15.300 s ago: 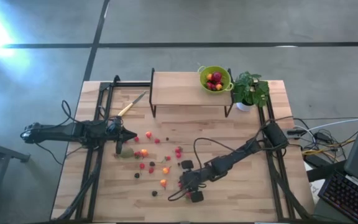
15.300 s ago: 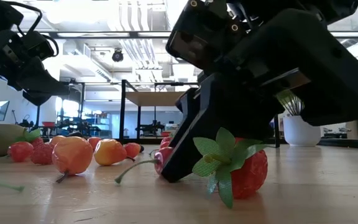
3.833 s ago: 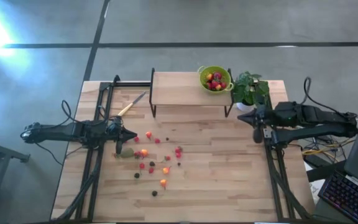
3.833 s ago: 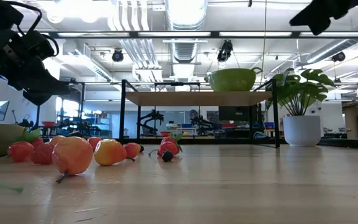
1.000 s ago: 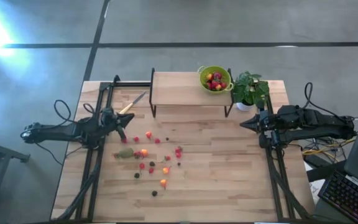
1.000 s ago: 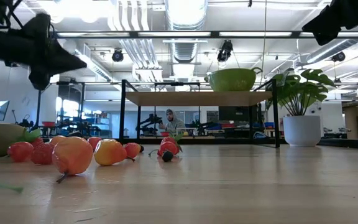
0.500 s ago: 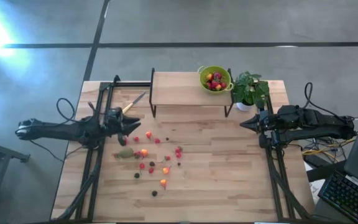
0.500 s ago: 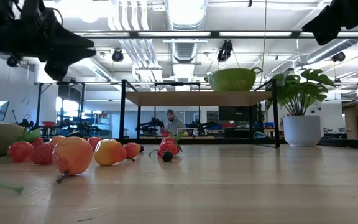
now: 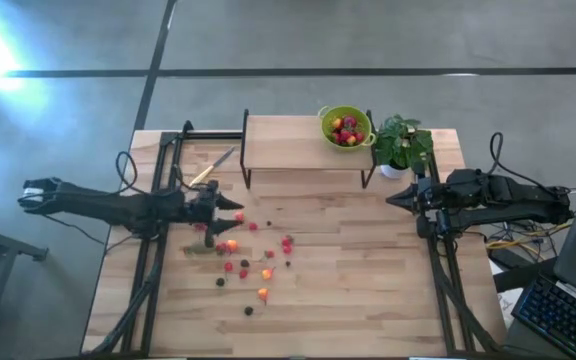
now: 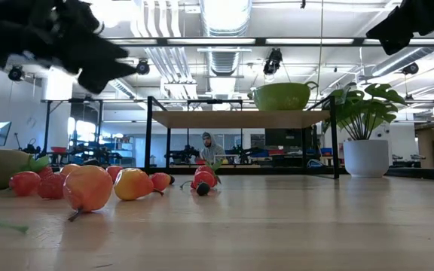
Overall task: Build produce basket
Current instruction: Move the pear to the center of the table
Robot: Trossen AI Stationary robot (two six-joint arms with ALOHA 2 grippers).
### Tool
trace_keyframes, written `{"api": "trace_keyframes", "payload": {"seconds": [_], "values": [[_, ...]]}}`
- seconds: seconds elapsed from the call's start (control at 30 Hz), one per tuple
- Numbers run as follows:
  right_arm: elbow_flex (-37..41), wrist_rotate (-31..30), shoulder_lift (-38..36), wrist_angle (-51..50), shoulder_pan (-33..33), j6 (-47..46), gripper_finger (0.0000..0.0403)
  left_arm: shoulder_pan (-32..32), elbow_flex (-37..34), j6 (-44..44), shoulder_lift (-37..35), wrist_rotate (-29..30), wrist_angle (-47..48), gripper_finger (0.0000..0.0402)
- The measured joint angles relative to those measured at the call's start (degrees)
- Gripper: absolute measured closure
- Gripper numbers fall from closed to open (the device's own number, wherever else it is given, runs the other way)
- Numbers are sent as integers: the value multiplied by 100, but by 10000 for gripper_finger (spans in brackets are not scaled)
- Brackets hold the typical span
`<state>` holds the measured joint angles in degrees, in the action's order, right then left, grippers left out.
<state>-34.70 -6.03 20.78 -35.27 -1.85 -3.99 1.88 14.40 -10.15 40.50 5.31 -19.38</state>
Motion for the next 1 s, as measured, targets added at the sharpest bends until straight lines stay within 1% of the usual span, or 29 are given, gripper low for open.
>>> {"api": "trace_keyframes", "payload": {"seconds": [0.03, 0.1, 0.2, 0.3, 0.37, 0.5, 0.7, 0.77, 0.87, 0.93, 1.0], "values": [[0, -1, 0, 0, -2, 0, 394, -1, 148, 23, 105, 194, 162, 177], [0, -2, 0, 0, 0, 0, 394, -3, 398, 89, 321, 571, 778, 177], [0, -2, 0, 0, -1, 0, 394, -1, 819, 127, 640, 907, 1637, 177], [0, 0, 0, -1, -1, 2, 394, -1, 1200, 93, 941, 1160, 2202, 177], [0, -2, 0, 0, 0, -3, 394, -3, 1378, 64, 1130, 1263, 2529, 177], [0, 1, 0, 0, 0, -2, 394, -1, 1742, -132, 1349, 1276, 3018, 177], [0, -1, 0, 0, 0, -2, 394, -1, 2186, -266, 1516, 1272, 4251, 177], [0, -2, 0, 0, 0, -3, 394, -1, 2233, -431, 1531, 1276, 4487, 177], [0, 1, 0, 0, 0, -2, 394, -3, 2234, -826, 1520, 1342, 4513, 177], [0, -2, 0, 0, 0, -2, 394, -3, 2225, -1053, 1524, 1600, 4518, 177], [0, 0, 0, 0, 0, -2, 394, -5, 2224, -1095, 1531, 1830, 4556, 177]]}}
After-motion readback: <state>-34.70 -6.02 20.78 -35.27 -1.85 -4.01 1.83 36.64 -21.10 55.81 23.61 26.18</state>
